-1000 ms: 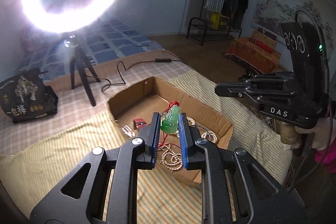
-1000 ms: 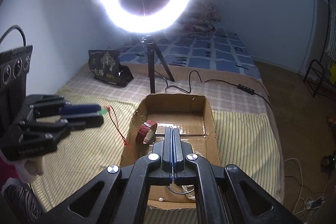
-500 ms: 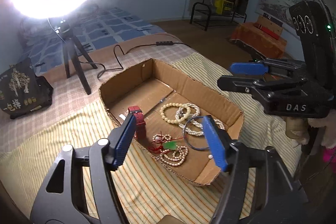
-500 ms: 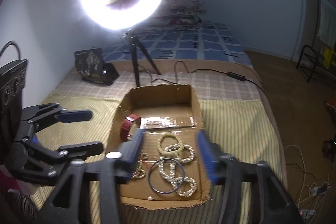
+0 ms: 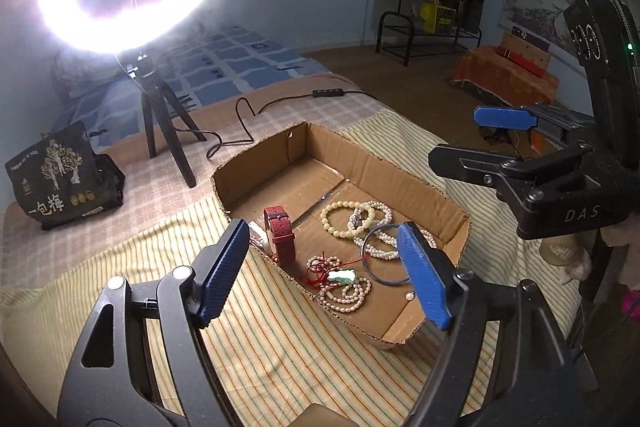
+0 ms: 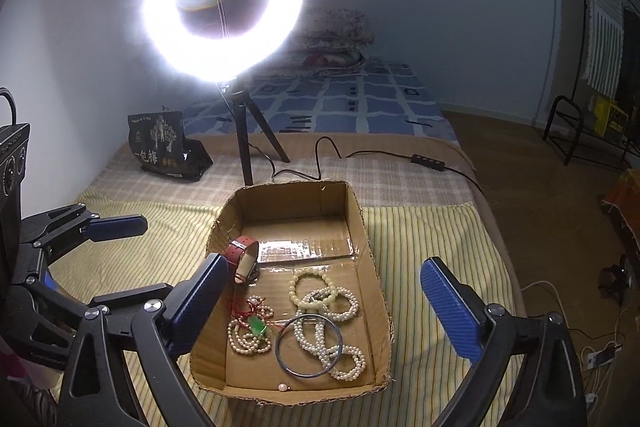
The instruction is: Organize jewelry
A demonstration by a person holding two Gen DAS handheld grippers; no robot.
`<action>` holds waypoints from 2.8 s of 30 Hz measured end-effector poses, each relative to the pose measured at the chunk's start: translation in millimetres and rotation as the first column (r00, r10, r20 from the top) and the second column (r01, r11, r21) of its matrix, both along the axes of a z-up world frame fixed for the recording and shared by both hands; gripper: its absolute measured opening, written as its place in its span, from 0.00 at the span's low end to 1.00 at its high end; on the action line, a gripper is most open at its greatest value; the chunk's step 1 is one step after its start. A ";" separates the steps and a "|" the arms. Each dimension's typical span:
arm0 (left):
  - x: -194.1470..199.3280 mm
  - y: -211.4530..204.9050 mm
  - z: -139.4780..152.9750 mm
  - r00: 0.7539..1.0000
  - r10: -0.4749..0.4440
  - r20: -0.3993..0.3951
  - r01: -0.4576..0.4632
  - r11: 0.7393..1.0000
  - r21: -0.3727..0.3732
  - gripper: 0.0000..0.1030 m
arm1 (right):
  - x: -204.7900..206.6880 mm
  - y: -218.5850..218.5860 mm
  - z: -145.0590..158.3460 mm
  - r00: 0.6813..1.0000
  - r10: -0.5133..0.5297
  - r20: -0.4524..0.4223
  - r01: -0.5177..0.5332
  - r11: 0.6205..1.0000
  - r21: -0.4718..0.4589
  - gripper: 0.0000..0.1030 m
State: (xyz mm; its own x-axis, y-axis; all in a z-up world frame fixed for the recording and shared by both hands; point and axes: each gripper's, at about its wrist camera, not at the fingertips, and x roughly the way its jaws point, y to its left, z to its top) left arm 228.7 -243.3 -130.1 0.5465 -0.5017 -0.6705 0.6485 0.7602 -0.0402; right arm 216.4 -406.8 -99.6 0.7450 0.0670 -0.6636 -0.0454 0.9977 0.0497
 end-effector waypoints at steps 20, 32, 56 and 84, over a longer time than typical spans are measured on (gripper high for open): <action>-46.4 42.4 56.8 0.993 0.054 0.102 -0.048 0.997 -0.065 0.77 | -47.7 28.2 43.0 0.997 -0.034 0.067 0.037 0.999 -0.032 1.00; -81.5 76.0 84.5 0.979 0.123 0.160 -0.107 0.989 -0.105 0.89 | -81.7 48.8 73.1 0.989 -0.092 0.112 0.102 0.991 -0.088 1.00; -115.5 120.5 86.0 0.951 0.253 0.178 -0.235 0.965 -0.117 1.00 | -127.5 77.3 74.0 0.962 -0.178 0.208 0.200 0.976 -0.089 1.00; -120.2 120.1 86.8 0.954 0.245 0.171 -0.227 0.967 -0.117 1.00 | -132.6 75.1 72.2 0.963 -0.181 0.199 0.203 0.975 -0.094 1.00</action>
